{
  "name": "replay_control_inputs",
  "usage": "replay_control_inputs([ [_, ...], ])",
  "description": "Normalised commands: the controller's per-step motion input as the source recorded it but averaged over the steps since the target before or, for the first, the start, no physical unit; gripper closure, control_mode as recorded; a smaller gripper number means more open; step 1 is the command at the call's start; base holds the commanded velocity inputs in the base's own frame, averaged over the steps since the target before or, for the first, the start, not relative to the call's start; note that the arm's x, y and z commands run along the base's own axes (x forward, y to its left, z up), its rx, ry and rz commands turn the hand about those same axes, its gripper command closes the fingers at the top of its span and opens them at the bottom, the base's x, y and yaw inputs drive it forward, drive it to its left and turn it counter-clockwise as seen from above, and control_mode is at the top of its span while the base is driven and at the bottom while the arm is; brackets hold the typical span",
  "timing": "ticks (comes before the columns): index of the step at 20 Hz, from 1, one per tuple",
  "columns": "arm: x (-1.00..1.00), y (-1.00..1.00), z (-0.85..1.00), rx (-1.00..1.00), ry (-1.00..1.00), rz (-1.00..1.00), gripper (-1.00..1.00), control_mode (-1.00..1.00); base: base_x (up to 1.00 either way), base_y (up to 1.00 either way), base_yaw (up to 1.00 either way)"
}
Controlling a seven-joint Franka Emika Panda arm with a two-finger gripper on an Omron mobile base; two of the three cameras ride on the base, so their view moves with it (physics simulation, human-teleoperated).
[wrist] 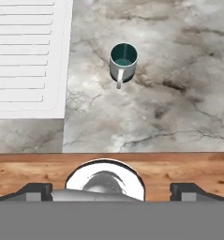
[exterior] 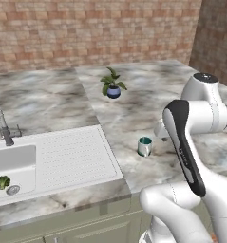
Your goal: Clear the mugs and bowl far away from the sink.
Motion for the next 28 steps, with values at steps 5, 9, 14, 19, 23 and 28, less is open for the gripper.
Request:
replay_control_inputs([
  [5, 0.08, 0.00, -0.43, -0.01, 0.01, 0.00, -1.00, -1.00, 0.00, 0.00, 0.00],
  [9, 0.01, 0.00, -0.36, 0.00, 0.01, 0.00, -1.00, -1.00, 0.00, 0.00, 0.00],
  [14, 0.06, 0.00, -0.34, 0.00, 0.02, 0.00, -1.00, -1.00, 0.00, 0.00, 0.00],
  [19, 0.17, 0.00, -0.29, 0.00, 0.07, 0.00, -1.00, -1.00, 0.00, 0.00, 0.00],
  [23, 0.24, 0.00, -0.19, 0.00, 0.07, 0.00, -1.00, -1.00, 0.00, 0.00, 0.00],
  [28, 0.34, 0.00, -0.20, 0.00, 0.07, 0.00, -1.00, -1.00, 0.00, 0.00, 0.00],
])
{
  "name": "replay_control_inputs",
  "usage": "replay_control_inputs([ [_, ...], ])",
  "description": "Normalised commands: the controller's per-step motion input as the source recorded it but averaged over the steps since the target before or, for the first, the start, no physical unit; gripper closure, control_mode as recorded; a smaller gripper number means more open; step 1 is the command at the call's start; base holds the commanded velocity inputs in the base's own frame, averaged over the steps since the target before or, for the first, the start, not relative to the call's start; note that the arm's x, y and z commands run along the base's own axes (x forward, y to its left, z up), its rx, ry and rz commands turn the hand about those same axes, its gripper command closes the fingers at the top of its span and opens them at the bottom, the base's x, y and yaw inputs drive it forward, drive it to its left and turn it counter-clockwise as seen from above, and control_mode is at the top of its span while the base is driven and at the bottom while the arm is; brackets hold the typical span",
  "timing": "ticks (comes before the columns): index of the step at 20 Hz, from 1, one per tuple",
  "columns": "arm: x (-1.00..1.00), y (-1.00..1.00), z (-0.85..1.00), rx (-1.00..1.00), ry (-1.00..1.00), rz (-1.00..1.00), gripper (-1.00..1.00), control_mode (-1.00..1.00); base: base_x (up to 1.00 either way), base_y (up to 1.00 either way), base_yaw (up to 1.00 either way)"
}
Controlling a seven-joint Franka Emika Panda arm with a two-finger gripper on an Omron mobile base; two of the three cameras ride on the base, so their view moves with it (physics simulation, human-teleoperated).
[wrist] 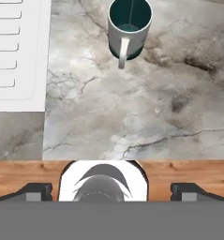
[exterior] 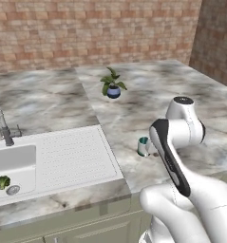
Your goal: Clear the mugs and bowl far away from the sink.
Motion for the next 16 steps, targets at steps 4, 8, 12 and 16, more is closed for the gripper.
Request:
replay_control_inputs([
  [4, 0.37, 0.00, -0.17, 0.00, 0.07, 0.02, -1.00, -1.00, 0.00, 0.00, 0.00],
  [8, 0.33, 0.00, -0.19, 0.01, 0.04, 0.02, -1.00, -1.00, 0.00, 0.00, 0.00],
  [12, 0.27, 0.00, -0.25, 0.06, 0.08, 0.02, -1.00, -1.00, 0.00, 0.00, 0.00],
  [16, 0.24, 0.00, -0.20, 0.04, 0.03, 0.01, -1.00, -1.00, 0.00, 0.00, 0.00],
])
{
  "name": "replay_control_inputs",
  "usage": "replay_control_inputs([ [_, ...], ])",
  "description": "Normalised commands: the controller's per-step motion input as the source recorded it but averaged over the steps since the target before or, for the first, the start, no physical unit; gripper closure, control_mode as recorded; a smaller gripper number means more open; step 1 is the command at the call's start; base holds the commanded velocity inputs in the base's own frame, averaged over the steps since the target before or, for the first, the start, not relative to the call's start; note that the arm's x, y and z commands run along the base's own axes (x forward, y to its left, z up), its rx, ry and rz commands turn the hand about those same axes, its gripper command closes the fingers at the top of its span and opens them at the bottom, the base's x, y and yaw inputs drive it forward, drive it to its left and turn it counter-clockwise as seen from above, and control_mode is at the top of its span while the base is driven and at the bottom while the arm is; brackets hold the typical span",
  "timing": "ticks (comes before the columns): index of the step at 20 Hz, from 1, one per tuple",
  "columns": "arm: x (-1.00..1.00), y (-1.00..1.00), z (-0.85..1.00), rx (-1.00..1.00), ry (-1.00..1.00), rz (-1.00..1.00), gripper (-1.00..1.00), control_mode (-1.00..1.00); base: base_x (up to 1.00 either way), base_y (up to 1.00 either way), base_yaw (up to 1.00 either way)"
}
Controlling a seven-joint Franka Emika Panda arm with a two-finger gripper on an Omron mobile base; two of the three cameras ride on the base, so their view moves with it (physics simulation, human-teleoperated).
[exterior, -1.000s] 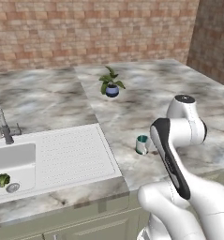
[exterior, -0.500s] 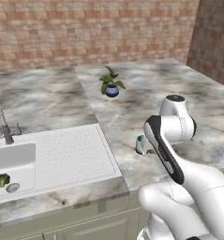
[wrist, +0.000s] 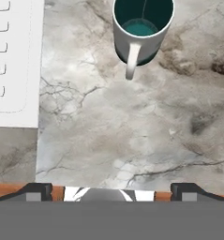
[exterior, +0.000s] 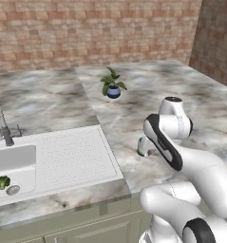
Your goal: Clear the mugs and bowl far away from the sink.
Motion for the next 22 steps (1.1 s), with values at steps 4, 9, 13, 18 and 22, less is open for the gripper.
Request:
replay_control_inputs([
  [4, 0.26, 0.00, -0.19, 0.00, 0.00, 0.00, -1.00, -1.00, 0.00, 0.00, 0.00],
  [9, 0.20, 0.00, -0.10, 0.00, 0.00, 0.00, -1.00, -1.00, 0.00, 0.00, 0.00],
  [13, 0.00, 0.00, 0.00, -0.01, 0.00, 0.00, -1.00, -1.00, 0.00, 0.00, 0.00],
  [18, 0.00, 0.00, -0.10, 0.00, 0.00, 0.00, -1.00, -1.00, 0.00, 0.00, 0.00],
  [22, 0.05, 0.00, -0.24, 0.00, 0.00, 0.00, -1.00, -1.00, 0.00, 0.00, 0.00],
])
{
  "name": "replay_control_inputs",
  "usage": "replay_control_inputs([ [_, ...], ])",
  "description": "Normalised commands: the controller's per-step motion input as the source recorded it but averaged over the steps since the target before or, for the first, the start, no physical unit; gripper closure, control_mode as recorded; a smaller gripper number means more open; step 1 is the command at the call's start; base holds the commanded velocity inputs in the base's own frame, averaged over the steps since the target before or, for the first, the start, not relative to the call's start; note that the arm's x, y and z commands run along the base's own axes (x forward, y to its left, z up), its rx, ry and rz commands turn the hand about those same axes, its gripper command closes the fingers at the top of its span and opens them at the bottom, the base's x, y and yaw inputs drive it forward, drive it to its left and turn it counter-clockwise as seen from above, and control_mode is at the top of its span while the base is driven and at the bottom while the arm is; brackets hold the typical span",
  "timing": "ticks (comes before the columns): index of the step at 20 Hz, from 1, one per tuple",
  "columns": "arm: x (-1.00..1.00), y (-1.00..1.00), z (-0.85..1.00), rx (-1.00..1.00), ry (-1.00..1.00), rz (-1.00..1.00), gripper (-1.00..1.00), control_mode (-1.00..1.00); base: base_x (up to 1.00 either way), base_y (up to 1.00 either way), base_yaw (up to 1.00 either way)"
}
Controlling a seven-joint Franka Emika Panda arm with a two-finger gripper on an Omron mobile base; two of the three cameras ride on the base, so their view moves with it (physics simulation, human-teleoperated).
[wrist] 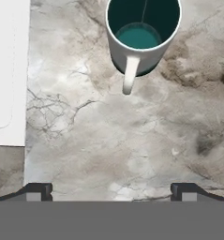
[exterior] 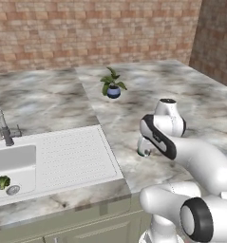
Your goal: Clear the mugs and bowl far away from the sink.
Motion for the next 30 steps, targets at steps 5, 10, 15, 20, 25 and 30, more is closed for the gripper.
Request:
replay_control_inputs([
  [5, 0.10, 0.00, -0.30, 0.00, 0.00, 0.00, -1.00, -1.00, 0.00, 0.00, 0.00],
  [10, 0.12, 0.00, -0.18, 0.00, 0.00, 0.00, -1.00, -1.00, 0.00, 0.00, 0.00],
  [15, 0.17, 0.00, -0.12, 0.00, 0.00, 0.00, -1.00, -1.00, 0.00, 0.00, 0.00],
  [20, 0.22, 0.00, -0.07, 0.00, 0.00, 0.00, -1.00, -1.00, 0.00, 0.00, 0.00],
  [25, 0.23, 0.00, -0.05, 0.00, 0.00, -0.01, -1.00, -1.00, 0.00, 0.00, 0.00],
  [30, 0.21, 0.00, -0.12, 0.00, 0.00, 0.00, -1.00, -1.00, 0.00, 0.00, 0.00],
])
